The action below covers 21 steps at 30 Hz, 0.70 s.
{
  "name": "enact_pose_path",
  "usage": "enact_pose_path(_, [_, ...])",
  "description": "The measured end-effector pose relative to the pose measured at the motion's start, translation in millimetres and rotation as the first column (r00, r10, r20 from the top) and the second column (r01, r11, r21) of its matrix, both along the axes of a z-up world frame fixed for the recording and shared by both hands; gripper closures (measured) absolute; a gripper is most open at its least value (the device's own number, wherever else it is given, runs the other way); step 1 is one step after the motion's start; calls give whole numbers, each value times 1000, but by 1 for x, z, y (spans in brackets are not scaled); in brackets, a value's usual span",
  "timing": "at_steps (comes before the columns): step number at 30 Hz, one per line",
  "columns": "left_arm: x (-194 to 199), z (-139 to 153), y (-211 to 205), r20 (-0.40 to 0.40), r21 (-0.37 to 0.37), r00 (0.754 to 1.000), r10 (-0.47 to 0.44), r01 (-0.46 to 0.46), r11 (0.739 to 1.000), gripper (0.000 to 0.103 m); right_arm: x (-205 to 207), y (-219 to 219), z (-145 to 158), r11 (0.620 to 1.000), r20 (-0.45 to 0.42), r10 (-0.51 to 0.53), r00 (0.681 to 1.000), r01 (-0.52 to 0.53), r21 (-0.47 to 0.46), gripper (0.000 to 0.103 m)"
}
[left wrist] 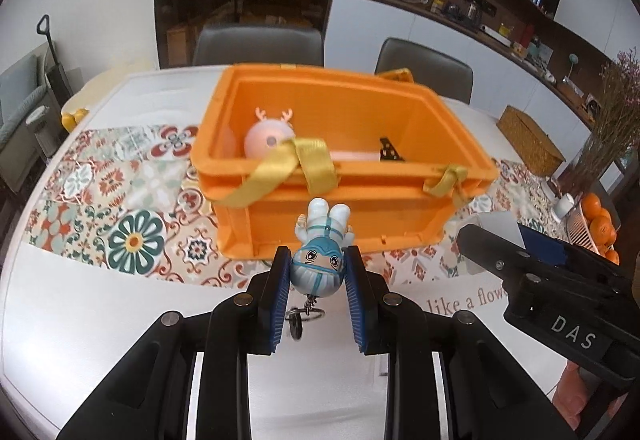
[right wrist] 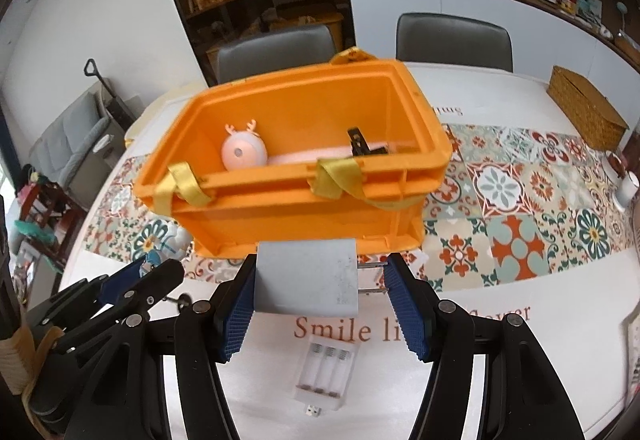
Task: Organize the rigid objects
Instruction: 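Carry the keychain and charger plug over the orange crate with both tools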
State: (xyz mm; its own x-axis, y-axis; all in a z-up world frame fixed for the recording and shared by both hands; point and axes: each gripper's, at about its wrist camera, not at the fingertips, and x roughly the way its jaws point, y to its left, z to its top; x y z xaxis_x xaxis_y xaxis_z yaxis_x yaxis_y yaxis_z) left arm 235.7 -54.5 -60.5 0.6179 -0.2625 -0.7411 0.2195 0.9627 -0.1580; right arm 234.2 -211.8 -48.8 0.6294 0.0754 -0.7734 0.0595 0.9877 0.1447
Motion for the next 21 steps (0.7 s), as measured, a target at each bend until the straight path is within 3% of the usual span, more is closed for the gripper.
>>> enact_pose_path(21, [4, 57, -2, 130, -7, 991, -21, 22, 1000, 76, 7, 4, 46, 1000, 82, 5, 997, -7, 27, 41])
